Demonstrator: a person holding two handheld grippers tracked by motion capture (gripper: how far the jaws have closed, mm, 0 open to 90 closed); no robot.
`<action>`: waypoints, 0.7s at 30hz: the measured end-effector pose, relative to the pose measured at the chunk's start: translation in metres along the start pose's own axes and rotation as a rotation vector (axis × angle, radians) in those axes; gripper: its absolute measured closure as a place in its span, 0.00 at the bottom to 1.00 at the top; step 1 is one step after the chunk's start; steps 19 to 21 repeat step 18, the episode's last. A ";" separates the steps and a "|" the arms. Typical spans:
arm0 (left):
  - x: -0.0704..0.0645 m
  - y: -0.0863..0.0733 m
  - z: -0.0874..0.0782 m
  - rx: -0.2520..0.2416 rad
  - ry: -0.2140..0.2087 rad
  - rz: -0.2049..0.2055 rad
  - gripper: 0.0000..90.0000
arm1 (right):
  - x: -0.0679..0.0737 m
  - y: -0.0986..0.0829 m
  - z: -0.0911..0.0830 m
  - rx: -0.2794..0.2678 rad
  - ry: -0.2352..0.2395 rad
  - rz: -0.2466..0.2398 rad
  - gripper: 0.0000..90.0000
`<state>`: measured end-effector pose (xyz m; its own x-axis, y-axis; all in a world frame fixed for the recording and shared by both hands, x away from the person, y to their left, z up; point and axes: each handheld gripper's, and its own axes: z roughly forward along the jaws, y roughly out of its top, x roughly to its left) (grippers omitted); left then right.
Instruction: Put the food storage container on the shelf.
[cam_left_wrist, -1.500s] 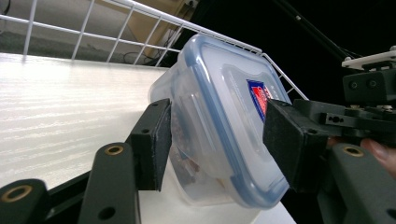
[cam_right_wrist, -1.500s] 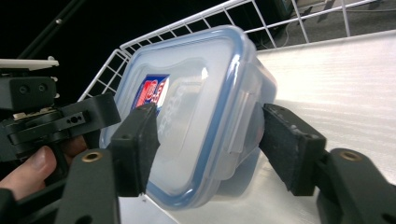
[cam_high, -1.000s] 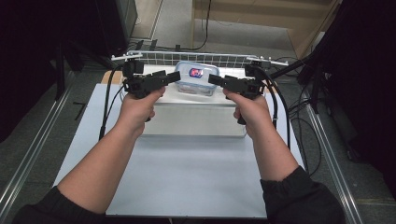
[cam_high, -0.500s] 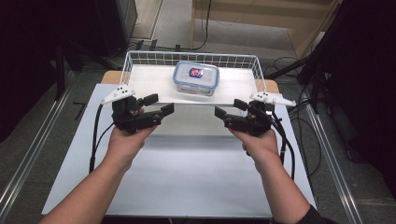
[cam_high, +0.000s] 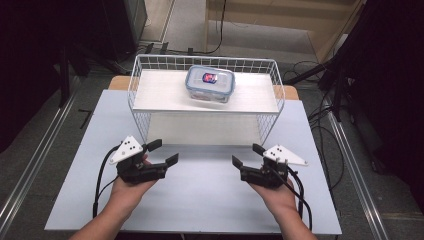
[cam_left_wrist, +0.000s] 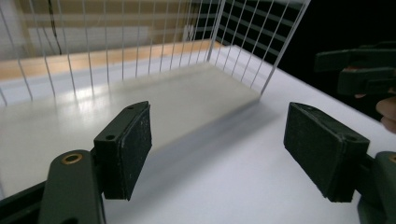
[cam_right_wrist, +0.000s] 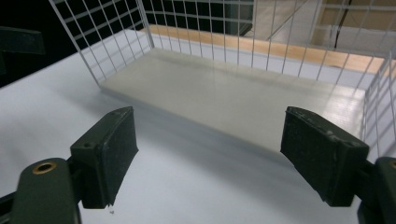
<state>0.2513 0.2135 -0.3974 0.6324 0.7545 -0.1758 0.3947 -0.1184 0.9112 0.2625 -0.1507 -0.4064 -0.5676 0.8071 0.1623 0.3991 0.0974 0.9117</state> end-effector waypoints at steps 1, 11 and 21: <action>-0.001 -0.007 -0.001 0.007 0.012 0.005 0.26 | 0.001 -0.007 -0.001 0.001 -0.006 -0.002 0.20; -0.012 -0.072 -0.006 0.184 0.110 0.116 0.10 | 0.001 -0.064 -0.014 0.046 -0.062 -0.112 0.16; -0.008 -0.064 -0.005 0.150 0.119 0.081 0.04 | -0.005 -0.061 -0.019 0.015 -0.069 -0.079 0.15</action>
